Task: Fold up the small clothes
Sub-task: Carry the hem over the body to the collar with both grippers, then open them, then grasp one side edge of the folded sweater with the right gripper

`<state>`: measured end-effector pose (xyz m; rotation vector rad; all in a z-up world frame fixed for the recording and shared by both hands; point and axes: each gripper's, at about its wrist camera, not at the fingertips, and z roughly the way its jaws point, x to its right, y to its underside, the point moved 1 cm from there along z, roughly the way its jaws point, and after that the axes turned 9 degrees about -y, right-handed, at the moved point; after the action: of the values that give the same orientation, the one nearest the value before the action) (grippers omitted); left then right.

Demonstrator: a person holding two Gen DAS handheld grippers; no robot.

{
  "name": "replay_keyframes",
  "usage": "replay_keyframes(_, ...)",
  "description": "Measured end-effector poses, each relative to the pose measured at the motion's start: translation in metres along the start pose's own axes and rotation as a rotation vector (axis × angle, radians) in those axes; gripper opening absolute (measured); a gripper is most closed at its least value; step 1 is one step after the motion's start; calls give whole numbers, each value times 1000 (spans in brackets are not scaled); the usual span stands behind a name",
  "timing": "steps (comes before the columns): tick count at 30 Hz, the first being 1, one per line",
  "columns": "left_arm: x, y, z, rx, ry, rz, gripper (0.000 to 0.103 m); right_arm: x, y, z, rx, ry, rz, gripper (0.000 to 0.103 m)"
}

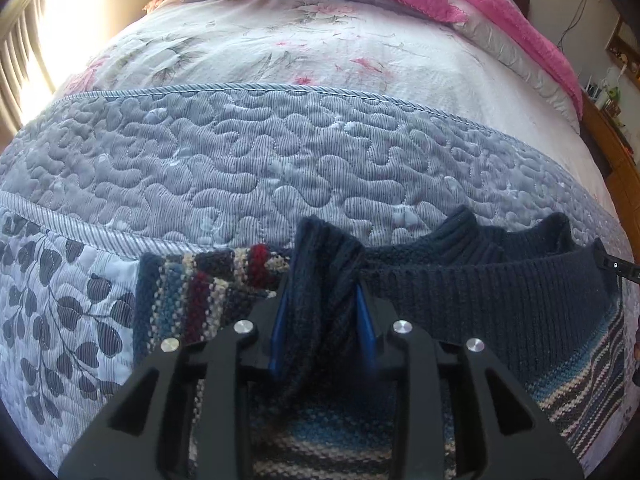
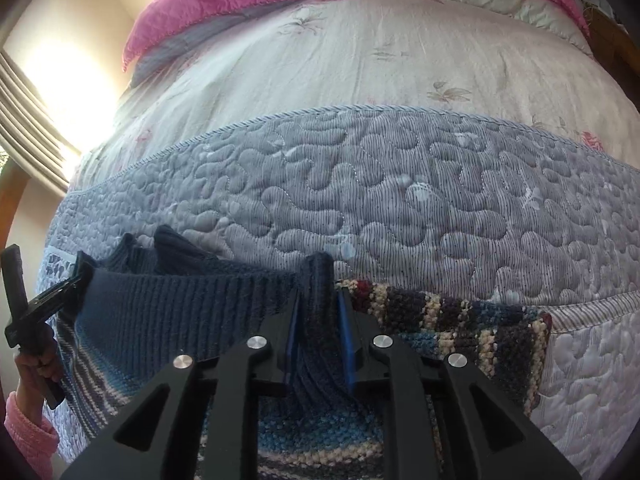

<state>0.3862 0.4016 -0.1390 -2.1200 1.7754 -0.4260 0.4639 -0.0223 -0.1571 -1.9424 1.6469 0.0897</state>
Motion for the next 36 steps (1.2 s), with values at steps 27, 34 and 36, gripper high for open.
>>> replay_keyframes(27,20,144,-123,58,42,123,51,17,177,-107,-139,-97,-91,31)
replay_keyframes(34,18,159,-107,-12,30,96,51,19,188,-125,-134,-114,-77,11)
replay_keyframes(36,14,163,-98,-34,20,94,51,25,197,-117,-167,-101,-54,11)
